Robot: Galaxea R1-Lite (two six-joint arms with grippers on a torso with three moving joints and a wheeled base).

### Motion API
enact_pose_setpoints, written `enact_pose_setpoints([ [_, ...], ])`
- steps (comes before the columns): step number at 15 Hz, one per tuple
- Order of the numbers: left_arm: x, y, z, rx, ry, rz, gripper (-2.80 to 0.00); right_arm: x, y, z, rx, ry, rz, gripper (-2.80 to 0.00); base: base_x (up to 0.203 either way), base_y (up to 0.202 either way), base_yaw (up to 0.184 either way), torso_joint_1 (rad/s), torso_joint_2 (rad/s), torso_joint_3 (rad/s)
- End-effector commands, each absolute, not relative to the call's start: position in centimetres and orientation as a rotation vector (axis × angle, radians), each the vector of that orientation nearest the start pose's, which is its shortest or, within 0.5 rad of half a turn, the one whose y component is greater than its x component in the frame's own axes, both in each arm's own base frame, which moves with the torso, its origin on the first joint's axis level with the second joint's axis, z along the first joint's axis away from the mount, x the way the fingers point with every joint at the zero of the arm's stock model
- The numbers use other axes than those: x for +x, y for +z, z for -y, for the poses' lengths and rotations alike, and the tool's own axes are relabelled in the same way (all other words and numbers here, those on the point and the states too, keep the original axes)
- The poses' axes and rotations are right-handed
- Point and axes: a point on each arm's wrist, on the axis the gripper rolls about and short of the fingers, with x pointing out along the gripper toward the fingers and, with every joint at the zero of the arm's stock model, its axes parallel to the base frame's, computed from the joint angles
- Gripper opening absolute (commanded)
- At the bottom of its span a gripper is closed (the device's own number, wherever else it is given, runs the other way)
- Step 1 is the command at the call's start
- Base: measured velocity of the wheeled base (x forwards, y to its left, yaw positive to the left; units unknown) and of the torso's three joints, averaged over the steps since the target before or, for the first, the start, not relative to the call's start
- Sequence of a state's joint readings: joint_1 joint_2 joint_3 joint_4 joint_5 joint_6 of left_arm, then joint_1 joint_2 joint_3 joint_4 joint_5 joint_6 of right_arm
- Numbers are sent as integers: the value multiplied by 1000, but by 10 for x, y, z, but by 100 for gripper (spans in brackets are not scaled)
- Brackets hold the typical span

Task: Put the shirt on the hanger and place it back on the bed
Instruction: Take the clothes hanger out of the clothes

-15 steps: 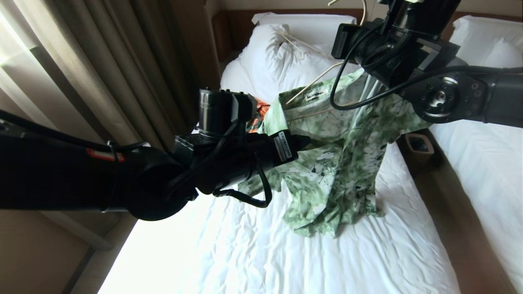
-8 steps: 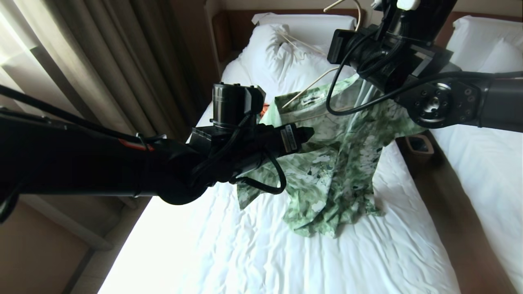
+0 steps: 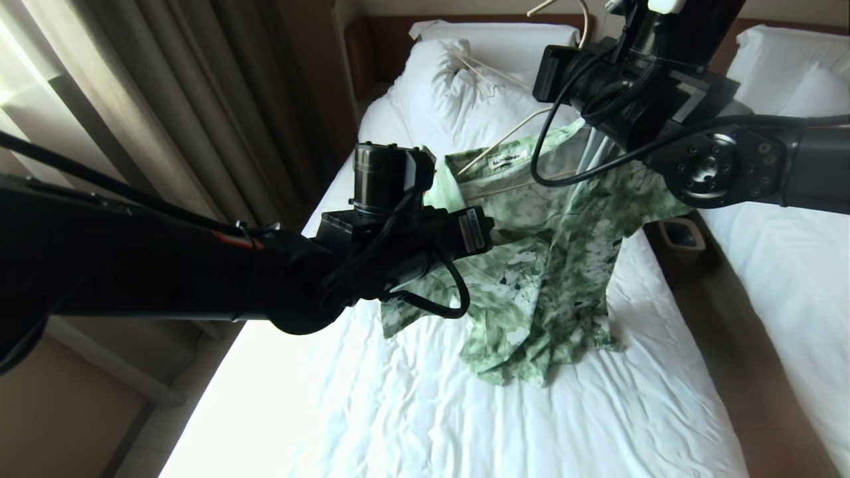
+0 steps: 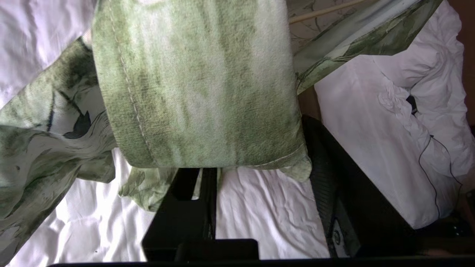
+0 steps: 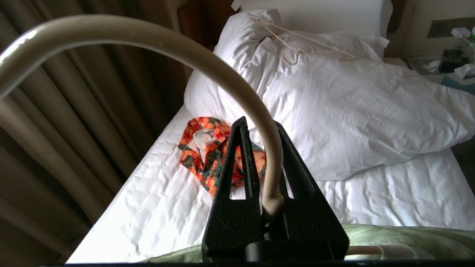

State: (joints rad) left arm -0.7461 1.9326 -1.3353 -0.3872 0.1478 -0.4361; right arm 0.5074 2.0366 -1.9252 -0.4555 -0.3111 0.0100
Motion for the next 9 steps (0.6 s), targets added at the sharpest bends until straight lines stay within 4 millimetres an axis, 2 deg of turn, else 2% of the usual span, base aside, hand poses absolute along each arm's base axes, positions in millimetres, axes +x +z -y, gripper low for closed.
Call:
enact_pose_setpoints([
  [1, 293, 223, 262, -331, -528, -315, -280, 359, 362, -192, 152, 195, 324, -280, 0, 0, 0, 0, 0, 0],
  [4, 297, 223, 249, -326, -447, -299, -280, 355, 366, -187, 154, 189, 328, -280, 0, 0, 0, 0, 0, 0],
  [6, 286, 234, 235, -320, -437, -284, -280, 357, 364, -184, 154, 180, 323, -280, 0, 0, 0, 0, 0, 0],
  [9, 270, 237, 205, -281, -360, -312, -280, 361, 363, -181, 150, 155, 319, -280, 0, 0, 0, 0, 0, 0],
])
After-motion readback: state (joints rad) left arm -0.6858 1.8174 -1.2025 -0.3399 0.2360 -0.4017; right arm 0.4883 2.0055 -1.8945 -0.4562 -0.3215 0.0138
